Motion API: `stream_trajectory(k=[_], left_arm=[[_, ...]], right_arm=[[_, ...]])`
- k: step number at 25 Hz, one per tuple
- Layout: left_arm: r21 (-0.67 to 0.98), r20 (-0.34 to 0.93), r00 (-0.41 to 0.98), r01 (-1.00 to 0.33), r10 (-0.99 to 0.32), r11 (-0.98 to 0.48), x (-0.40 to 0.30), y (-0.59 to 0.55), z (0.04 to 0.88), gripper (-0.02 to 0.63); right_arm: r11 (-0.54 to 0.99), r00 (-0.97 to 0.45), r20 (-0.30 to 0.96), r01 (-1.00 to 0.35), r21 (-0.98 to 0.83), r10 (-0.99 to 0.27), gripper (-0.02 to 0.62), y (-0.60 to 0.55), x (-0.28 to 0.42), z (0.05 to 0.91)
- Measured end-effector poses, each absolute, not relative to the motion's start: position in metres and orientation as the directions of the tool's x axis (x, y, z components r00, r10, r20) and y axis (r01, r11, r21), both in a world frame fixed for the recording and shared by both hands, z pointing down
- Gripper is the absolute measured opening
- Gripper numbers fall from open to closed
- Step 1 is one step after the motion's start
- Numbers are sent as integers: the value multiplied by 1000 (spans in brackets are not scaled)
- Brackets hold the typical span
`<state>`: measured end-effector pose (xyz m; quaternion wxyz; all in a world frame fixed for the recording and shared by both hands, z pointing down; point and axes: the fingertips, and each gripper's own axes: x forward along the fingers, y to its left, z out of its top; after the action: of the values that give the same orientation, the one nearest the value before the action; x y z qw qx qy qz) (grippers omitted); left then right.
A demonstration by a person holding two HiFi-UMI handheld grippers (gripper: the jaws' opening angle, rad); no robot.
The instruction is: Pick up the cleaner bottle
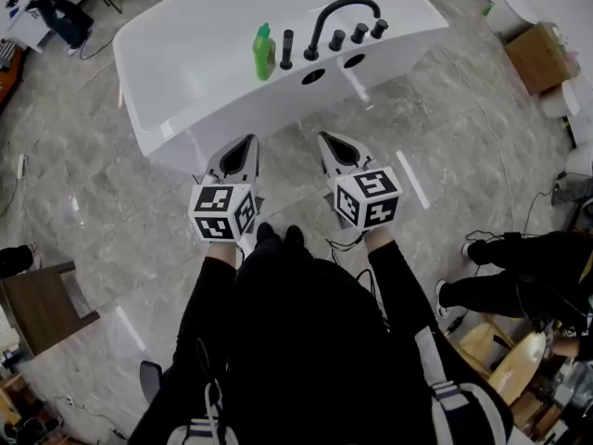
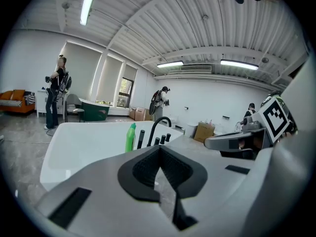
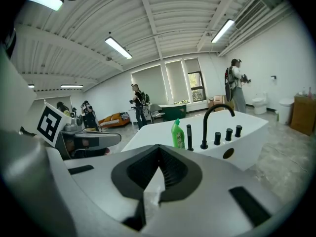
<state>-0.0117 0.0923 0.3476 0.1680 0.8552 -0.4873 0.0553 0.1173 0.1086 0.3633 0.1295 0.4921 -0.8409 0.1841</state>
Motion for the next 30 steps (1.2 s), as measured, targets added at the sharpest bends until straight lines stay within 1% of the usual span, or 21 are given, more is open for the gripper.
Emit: stream_trajectory(k=[7, 17, 30], left_arm=[[226, 248, 506, -860, -826, -458, -5, 87, 344, 8], [173, 255, 513, -858, -820, -483, 7, 73, 337, 8], [168, 264, 527, -850, -808, -499, -2, 16, 350, 9]], right_arm=[[464, -501, 367, -865, -190, -783, 2, 109, 125, 355], [441, -484, 355, -875, -200, -800, 2, 98, 140, 350], [432, -477, 386, -879, -202, -790, 2, 48, 127, 363]])
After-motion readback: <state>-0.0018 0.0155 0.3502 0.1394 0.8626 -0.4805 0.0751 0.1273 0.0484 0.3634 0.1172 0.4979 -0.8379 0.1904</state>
